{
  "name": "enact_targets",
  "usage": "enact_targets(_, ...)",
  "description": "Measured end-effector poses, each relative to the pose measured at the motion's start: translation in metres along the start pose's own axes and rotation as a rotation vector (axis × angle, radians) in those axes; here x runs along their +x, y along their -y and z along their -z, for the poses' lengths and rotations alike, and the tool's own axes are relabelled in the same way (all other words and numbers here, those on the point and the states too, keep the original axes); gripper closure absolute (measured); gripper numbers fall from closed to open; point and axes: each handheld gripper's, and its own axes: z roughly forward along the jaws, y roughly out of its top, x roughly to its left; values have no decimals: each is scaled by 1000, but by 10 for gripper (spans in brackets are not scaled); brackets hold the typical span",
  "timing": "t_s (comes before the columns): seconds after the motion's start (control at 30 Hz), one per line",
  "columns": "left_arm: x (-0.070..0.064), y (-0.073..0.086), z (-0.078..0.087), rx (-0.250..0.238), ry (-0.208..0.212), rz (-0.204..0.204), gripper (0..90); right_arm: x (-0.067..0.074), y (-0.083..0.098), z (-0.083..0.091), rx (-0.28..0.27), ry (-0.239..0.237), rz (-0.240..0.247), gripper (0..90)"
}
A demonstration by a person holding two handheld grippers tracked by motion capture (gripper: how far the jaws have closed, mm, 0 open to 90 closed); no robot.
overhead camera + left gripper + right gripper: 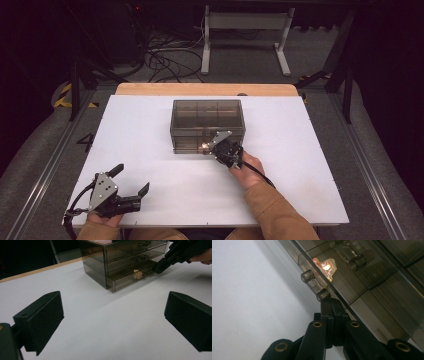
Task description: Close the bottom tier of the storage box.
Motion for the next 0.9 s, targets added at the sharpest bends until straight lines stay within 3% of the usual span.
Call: enact_targets(0.9,0,0,-1,3,-2,-3,30,-8,-2,-12,-62,60,-62,899)
